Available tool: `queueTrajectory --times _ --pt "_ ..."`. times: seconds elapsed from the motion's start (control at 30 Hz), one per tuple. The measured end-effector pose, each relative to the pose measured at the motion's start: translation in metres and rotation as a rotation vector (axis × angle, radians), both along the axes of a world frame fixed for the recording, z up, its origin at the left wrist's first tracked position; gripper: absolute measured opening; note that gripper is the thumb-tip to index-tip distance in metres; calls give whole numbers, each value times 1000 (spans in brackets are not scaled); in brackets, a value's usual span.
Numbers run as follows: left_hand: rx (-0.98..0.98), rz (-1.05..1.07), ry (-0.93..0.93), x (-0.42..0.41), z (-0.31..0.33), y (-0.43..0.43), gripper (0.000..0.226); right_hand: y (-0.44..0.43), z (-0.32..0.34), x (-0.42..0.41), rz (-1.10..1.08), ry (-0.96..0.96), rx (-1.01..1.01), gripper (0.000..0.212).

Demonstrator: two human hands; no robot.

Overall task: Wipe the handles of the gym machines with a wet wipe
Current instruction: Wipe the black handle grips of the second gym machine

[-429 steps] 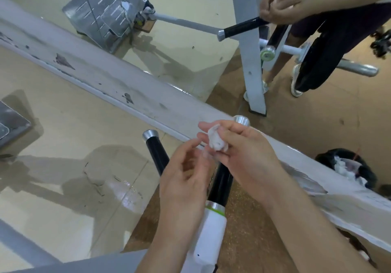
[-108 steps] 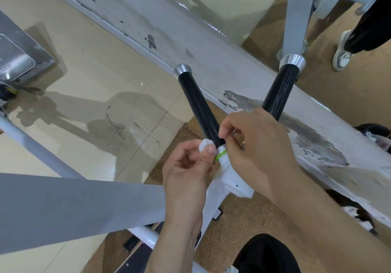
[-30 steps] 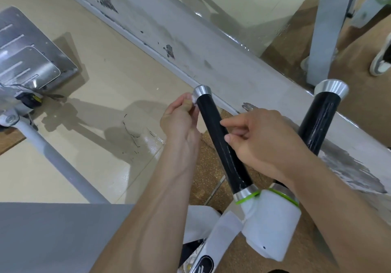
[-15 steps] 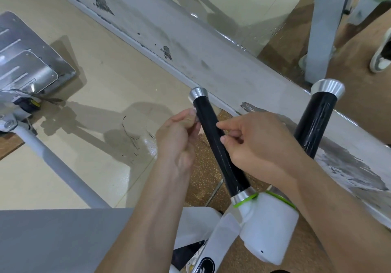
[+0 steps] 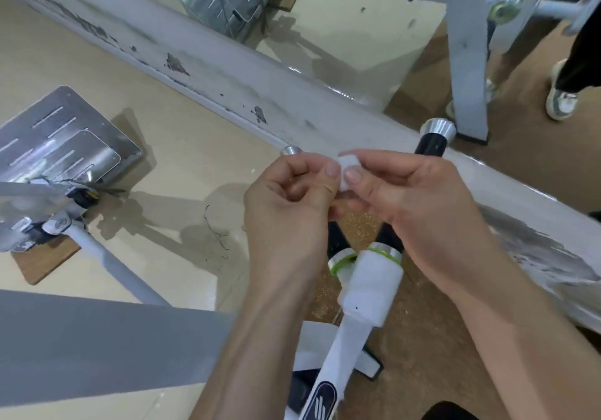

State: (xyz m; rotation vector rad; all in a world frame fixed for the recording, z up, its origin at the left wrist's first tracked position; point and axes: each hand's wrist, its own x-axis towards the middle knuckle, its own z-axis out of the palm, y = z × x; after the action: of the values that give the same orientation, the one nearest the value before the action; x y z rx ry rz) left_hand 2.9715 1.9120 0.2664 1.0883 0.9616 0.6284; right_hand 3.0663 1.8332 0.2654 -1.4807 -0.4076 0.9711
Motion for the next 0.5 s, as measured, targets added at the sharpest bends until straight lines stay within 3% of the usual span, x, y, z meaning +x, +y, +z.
queueTrajectory --times 0.2,0.3,0.5 --pt "388 -121 121 -16 37 -73 22 -88 24 -19 -194 58 90 21" --pt "434 -210 105 -30 53 -123 23 -140 28 -36 -215 66 62 18" --pt "447 -476 90 -67 77 -236 25 -251 50 -82 -365 394 230 12"
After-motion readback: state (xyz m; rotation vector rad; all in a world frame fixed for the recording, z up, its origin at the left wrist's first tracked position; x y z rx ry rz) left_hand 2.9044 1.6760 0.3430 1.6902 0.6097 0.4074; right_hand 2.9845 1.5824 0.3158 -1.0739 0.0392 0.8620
